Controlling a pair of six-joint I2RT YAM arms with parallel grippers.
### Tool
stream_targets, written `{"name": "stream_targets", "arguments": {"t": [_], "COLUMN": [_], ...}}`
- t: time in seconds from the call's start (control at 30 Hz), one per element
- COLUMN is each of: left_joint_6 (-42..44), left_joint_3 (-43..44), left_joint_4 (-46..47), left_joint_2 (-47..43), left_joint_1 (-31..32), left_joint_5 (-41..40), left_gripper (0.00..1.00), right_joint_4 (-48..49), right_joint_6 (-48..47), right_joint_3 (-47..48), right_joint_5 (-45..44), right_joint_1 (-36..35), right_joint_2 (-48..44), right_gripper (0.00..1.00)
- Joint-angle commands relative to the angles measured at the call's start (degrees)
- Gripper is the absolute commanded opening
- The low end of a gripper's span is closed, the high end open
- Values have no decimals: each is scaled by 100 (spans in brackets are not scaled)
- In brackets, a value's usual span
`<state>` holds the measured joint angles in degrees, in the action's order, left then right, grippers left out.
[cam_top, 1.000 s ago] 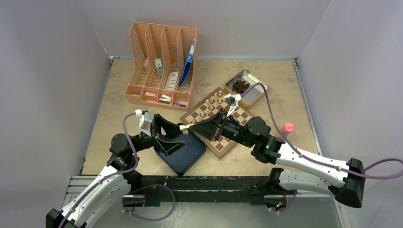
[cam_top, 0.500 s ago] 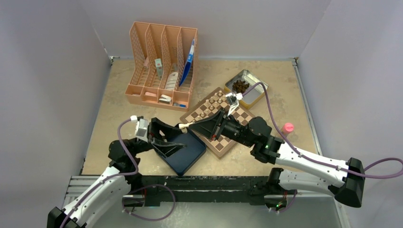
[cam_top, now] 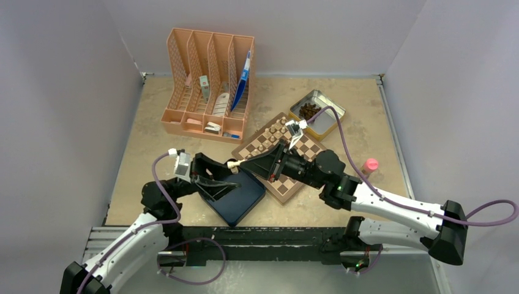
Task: Set up the chess pieces on the board
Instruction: Place the chess piece on the chessboard.
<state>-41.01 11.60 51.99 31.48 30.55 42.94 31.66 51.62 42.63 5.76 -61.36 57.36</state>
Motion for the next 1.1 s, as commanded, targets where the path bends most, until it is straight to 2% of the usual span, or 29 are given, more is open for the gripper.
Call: {"name": "stream_targets", "arguments": {"t": [0.0, 0.13, 0.53, 0.87, 1.07], "left_joint_6": [-106, -143, -217, -206, -126], "left_joint_3": [163, 166, 149, 111, 138], "left_joint_4": [479, 571, 813, 848, 768], "left_joint_2": [36, 88, 247, 214, 202], "left_joint_1": [0, -3, 2, -5, -5], "left_joint_5": [65, 57, 57, 33, 153], "left_gripper": [46, 41, 38, 28, 7], "right_joint_4": [458, 473, 447, 410, 230], "right_joint_6": [84, 87, 81, 86, 68], "right_joint_3": [79, 65, -15, -78, -108], "right_joint_5": [101, 96, 127, 119, 160], "right_joint_1": [10, 9, 4, 5, 2], "right_joint_2": [-42, -48, -74, -103, -168], "right_gripper": [8, 8, 8, 8, 8]}}
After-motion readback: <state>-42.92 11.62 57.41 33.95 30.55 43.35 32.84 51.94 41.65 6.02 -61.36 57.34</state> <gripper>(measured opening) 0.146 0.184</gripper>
